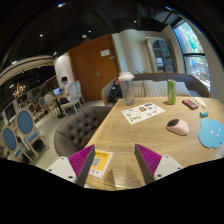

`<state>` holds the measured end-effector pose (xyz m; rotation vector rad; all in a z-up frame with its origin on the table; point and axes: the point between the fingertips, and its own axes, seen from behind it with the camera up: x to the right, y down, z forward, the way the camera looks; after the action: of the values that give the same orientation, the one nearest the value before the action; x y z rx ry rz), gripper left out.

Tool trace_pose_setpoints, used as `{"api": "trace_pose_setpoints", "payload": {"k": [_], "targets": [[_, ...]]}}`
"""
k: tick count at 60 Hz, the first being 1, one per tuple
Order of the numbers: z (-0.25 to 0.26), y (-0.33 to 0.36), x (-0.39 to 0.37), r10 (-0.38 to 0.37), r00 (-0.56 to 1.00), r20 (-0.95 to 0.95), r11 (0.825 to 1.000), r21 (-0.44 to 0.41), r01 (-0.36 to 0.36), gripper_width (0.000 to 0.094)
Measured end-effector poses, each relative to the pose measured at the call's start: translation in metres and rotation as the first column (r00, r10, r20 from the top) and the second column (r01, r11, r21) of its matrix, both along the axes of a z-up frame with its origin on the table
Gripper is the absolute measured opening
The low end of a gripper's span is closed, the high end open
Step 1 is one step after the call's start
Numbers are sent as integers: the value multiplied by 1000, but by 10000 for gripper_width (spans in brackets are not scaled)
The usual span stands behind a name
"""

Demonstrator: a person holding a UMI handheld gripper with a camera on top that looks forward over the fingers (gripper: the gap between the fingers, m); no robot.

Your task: Arrange mouse

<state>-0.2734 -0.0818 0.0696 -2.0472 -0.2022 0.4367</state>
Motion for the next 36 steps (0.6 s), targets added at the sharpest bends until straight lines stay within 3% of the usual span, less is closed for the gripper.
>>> {"api": "trace_pose_setpoints", "payload": {"k": [23, 36], "targets": [[-29, 14, 60, -53, 998, 28, 998, -29, 54, 828], [-40, 47, 147, -151, 977, 147, 988, 5, 152, 826]]}}
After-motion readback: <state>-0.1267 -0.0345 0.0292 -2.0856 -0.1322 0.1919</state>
